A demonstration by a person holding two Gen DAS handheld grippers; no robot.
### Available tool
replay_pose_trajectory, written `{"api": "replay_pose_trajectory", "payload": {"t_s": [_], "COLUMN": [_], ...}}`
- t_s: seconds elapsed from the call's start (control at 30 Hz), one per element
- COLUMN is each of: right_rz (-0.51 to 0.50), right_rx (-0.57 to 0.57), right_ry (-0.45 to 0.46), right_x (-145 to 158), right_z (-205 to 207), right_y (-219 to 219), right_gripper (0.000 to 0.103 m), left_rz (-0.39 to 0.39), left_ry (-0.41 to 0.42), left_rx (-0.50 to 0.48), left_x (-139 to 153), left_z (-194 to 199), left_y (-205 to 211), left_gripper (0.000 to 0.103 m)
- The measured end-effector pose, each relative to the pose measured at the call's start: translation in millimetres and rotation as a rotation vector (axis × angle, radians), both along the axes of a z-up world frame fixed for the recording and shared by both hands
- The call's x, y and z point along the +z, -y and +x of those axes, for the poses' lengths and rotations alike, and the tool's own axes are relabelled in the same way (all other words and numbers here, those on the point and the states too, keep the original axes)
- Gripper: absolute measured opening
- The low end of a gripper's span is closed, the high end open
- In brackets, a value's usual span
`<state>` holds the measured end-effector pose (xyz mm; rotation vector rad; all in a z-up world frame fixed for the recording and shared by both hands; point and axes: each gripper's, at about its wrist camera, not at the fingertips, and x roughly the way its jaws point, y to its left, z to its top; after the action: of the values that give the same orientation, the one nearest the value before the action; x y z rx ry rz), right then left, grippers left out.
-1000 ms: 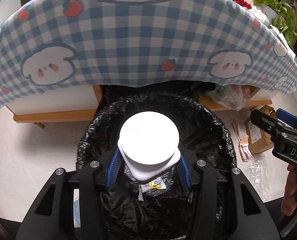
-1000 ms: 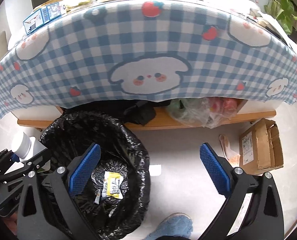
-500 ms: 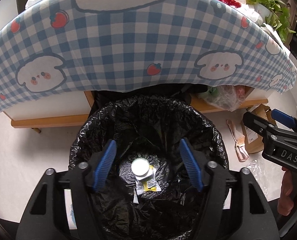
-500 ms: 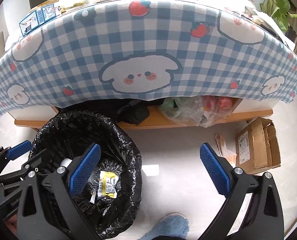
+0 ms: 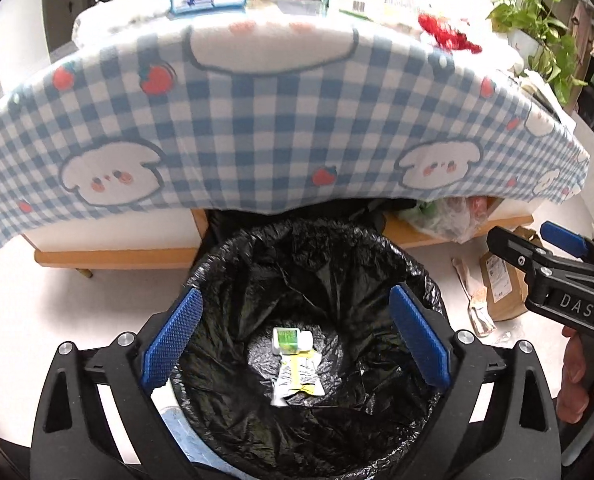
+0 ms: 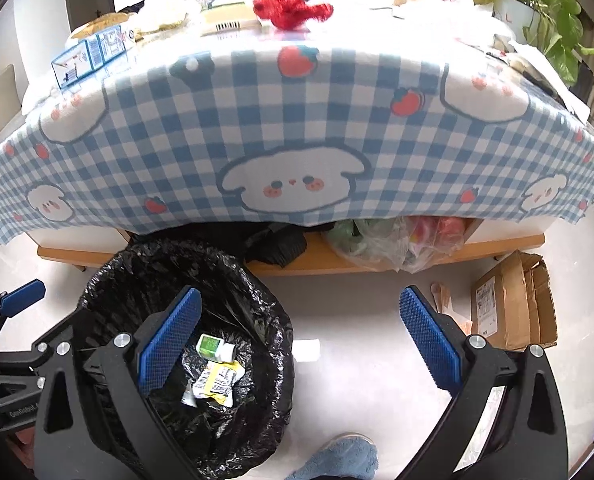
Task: Collect trash
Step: 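Raise both open tools back toward the table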
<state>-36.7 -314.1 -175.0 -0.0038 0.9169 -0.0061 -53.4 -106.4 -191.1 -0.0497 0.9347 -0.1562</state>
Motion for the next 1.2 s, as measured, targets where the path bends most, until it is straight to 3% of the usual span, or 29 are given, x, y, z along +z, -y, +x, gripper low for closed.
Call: {"api": "replay_pose_trajectory", "payload": {"t_s": [0.47, 0.9, 1.2], "right_rz": [-0.018, -0.009, -0.017], "right_rx": [0.012, -0.008, 0.0], "right_ry": [0.082, 0.13, 0.163], "right_x": [54.5, 96.4, 118.8], "right_z": [-1.2, 12.1, 30.7], "right_y": [-13.2, -6.4, -8.0], "right_gripper": [0.095, 0.095, 0.095], "left_rz": [0.003, -0.031, -0.011], "left_ry": [0.086, 0.09, 0.088], "left_rx": [0.036, 0.049, 0.056], "left_x": [63.2, 100.9, 122.1], "left_z": [-4.1, 18.8, 40.6], "left_y": [-18.3, -28.4, -33.0], "left_gripper": [0.094, 0.094, 0.094]}}
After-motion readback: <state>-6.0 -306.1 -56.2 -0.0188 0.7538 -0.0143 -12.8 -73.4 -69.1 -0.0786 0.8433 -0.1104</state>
